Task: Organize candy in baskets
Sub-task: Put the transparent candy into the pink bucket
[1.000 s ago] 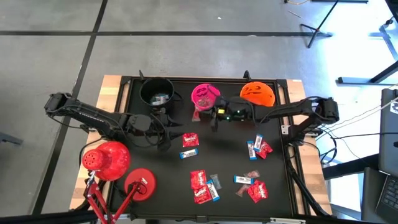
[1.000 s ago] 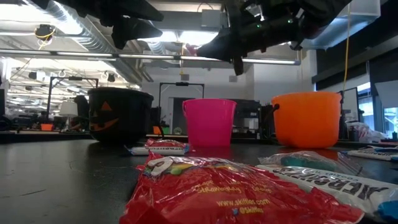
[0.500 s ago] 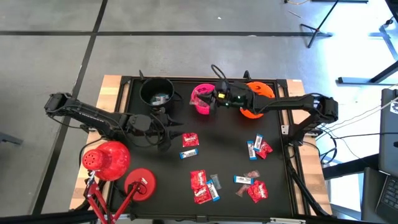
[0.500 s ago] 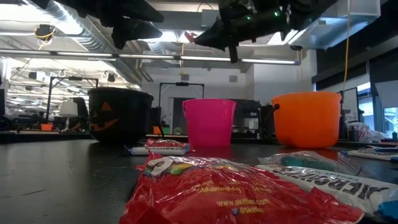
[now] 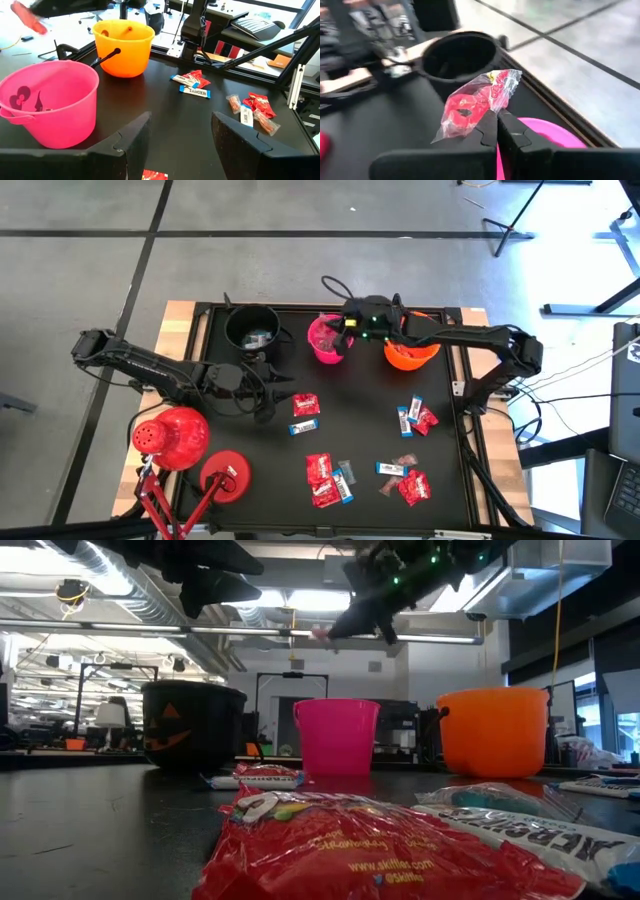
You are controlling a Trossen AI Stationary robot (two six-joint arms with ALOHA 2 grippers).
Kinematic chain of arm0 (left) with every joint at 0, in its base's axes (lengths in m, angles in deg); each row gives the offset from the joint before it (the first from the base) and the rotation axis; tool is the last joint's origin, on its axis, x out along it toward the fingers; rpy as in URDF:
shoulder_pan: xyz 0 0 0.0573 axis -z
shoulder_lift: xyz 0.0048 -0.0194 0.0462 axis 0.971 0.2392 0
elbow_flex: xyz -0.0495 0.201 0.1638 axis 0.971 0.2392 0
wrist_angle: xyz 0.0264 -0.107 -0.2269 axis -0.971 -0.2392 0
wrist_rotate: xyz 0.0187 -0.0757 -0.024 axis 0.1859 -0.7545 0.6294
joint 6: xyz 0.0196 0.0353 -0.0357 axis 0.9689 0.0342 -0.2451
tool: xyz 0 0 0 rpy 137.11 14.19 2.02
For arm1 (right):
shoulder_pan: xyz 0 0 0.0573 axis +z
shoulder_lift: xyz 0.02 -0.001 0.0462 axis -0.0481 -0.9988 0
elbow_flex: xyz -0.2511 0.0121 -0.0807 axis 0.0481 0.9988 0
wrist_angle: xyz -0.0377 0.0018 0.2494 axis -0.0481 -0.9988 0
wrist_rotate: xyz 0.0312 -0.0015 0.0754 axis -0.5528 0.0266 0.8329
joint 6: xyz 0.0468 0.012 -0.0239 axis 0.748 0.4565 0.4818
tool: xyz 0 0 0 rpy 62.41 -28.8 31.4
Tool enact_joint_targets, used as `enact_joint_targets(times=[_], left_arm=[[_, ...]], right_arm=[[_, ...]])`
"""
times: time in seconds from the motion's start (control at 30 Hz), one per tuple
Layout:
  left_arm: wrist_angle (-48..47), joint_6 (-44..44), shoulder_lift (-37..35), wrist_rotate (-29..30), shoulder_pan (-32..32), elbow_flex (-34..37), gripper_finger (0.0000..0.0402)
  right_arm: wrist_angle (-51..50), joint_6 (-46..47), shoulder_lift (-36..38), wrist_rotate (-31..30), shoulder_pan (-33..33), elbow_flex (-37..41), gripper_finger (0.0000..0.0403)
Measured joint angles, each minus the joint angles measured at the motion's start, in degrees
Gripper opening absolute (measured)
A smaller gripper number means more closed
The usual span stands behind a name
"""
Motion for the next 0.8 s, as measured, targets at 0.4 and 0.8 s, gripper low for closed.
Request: enact_joint_targets(times=[0.4,0.8], left_arm=[[-0.1,0.0,0.0,-0.1,0.0,0.0,0.0195],[-0.1,0.1,0.0,-1.2,0.0,0.0,0.0196]], right_arm=[[-5.4,2.8,-2.6,0.6,-4.1,0.0,0.0005],[-5.2,3.5,-2.6,4.6,-3.1,0.0,0.0125]])
